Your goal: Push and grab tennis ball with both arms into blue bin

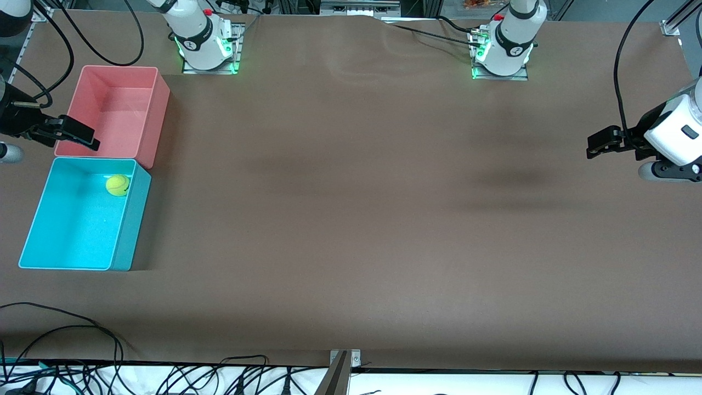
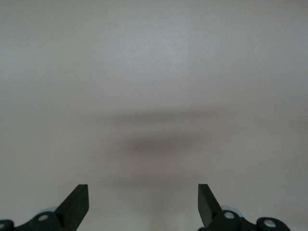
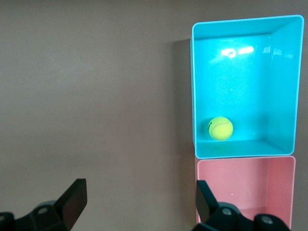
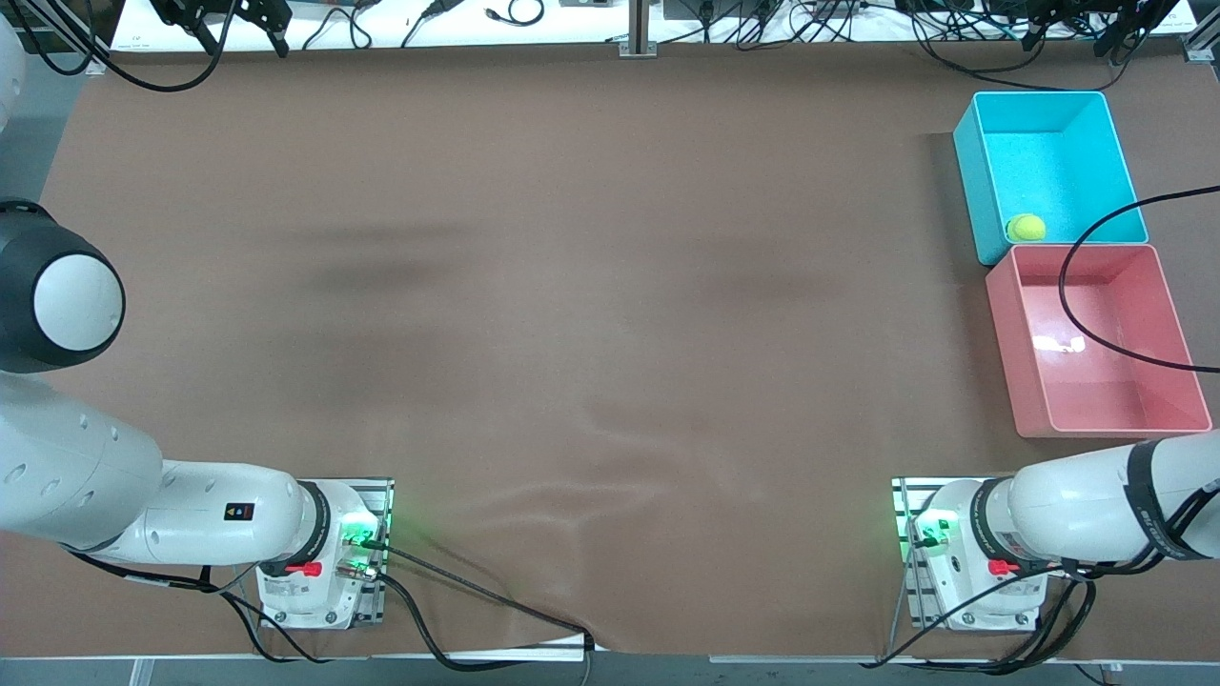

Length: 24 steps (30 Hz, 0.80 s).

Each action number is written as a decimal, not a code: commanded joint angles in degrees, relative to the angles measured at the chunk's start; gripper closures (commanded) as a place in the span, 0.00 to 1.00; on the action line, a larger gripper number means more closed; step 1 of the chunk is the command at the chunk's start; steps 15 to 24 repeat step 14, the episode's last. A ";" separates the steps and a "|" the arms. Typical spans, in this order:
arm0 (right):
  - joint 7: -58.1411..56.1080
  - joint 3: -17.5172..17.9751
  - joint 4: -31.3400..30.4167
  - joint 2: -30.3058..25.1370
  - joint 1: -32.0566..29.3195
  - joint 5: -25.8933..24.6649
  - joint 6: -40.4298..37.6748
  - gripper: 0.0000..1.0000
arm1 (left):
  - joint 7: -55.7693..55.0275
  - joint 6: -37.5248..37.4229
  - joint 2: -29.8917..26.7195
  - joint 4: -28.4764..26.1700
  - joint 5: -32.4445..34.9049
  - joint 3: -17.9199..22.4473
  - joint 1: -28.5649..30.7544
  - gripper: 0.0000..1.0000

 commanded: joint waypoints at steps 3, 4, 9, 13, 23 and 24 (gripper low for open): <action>-0.84 -0.42 1.40 0.68 0.57 -1.82 -0.40 0.00 | 1.32 1.41 -1.27 -1.25 -1.36 0.51 0.20 0.00; -0.84 -0.42 1.40 0.68 0.57 -1.82 -0.40 0.00 | 1.32 1.41 -1.18 -1.25 -1.36 0.51 0.20 0.00; -0.84 -0.33 1.40 0.68 0.57 -1.91 -0.40 0.00 | 1.32 1.85 -1.18 -1.25 -1.45 0.51 0.20 0.00; -0.84 -0.24 1.31 0.68 0.57 -1.91 -0.40 0.00 | 1.14 2.03 -1.09 -1.25 -2.33 0.51 0.20 0.00; -0.84 -0.24 1.40 0.68 0.57 -1.91 -0.40 0.00 | 0.79 2.03 -1.01 -1.16 -2.33 0.51 0.12 0.00; -0.84 -0.24 1.40 0.68 0.57 -1.91 -0.40 0.00 | 0.79 2.03 -1.01 -1.16 -2.33 0.51 0.12 0.00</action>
